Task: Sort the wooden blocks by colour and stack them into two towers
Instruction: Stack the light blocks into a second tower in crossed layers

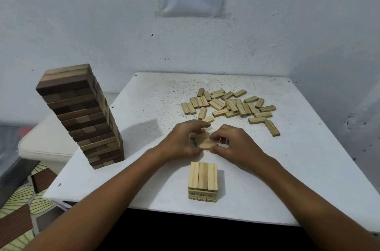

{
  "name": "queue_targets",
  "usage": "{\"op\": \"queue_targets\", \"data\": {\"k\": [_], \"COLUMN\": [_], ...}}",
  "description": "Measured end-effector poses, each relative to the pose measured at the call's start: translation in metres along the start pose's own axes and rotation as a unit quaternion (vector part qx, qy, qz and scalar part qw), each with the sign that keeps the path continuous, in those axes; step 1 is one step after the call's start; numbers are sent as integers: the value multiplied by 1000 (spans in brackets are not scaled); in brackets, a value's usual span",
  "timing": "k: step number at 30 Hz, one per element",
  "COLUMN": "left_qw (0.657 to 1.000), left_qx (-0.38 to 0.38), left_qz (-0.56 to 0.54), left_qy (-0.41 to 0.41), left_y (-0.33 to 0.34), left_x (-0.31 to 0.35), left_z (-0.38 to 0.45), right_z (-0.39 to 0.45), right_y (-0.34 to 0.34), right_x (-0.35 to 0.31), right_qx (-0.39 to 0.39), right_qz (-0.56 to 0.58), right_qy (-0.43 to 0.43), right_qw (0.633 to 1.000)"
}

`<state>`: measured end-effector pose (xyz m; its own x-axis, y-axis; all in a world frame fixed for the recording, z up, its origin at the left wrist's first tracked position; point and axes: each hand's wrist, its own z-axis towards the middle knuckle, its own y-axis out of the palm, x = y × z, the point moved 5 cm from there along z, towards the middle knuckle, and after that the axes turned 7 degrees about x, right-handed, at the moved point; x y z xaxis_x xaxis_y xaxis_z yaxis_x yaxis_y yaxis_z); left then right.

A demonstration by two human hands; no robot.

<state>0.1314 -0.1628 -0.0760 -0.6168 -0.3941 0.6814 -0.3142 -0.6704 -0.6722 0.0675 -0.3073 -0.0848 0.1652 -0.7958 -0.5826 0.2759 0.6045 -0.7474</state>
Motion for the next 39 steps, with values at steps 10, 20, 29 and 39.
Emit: {"op": "queue_targets", "data": {"k": [10,20,29,39], "left_qw": [929,872,941,995], "left_qx": [75,44,81,14], "left_qz": [-328,-447,-284,21], "left_qy": [-152,-193,-164,-98], "left_y": [4,15,5,-11], "left_x": [-2,5,-3,-25], "left_z": [-25,-23,-22,-20], "right_z": [-3,1,0,6], "right_y": [9,27,17,0], "right_x": [-10,-25,-18,8], "right_qx": [67,47,88,-79], "right_qz": [411,497,385,134], "right_qy": [203,204,197,117], "right_qw": [886,842,897,981]}}
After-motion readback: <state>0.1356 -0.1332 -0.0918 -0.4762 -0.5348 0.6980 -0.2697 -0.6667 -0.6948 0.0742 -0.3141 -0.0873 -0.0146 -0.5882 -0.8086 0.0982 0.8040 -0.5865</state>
